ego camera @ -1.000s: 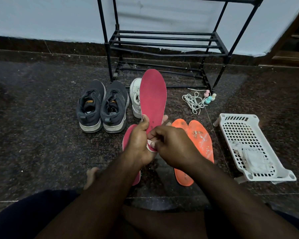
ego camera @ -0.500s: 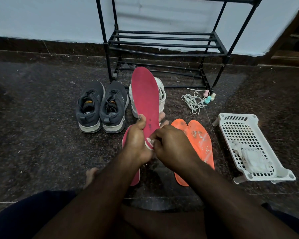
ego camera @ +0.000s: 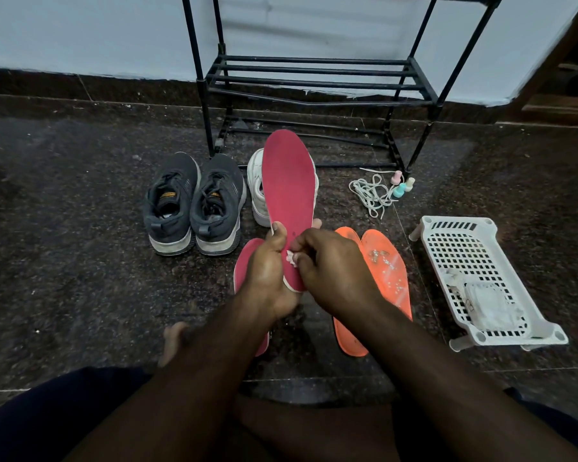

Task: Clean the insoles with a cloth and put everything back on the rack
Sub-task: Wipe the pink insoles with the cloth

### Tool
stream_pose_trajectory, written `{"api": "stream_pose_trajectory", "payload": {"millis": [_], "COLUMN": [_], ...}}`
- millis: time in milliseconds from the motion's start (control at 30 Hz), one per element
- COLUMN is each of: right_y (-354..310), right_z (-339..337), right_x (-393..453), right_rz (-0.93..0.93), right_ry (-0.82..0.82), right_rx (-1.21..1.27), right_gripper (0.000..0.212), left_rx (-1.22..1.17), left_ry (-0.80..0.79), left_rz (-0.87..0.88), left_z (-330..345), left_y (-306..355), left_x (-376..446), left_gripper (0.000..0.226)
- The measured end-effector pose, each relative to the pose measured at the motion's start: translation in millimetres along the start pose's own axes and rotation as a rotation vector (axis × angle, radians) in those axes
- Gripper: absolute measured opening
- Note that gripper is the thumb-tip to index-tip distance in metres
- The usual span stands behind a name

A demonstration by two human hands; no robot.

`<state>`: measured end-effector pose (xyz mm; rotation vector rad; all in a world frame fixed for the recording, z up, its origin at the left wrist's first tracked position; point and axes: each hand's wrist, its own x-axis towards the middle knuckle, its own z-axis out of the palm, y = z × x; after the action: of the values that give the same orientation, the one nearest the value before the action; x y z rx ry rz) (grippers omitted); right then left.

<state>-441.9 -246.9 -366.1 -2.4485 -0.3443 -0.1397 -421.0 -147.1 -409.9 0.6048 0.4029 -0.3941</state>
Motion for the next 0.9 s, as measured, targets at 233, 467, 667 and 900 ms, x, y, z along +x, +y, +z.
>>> {"api": "stream_pose_trajectory", "payload": {"millis": [233,467,667,900], "right_y": [3,-5,6,13], "right_z": [-9,-2,-18,-10], "right_x": [-3,-4,-3,5], "right_rz": [0.042,-0.034,0.028,0.001], "right_ry": [-0.228,-0.086,-0.181,-0.016], "right_rx": [0.248,0.103,0.162,0.062], "right_gripper": [0.019,0.016,0.017,0.018], "left_rx": [0.018,0.029,0.029,0.001], "left_ry": [0.056,0.047,0.081,0.037], "left_rz": [0.010,-0.014,0.051,0.091], "left_z": [1,3,1,4], "left_y": [8,0,11,3], "left_x": [2,-1,3,-1], "left_gripper": [0.063,0.063,0.062,0.051]}}
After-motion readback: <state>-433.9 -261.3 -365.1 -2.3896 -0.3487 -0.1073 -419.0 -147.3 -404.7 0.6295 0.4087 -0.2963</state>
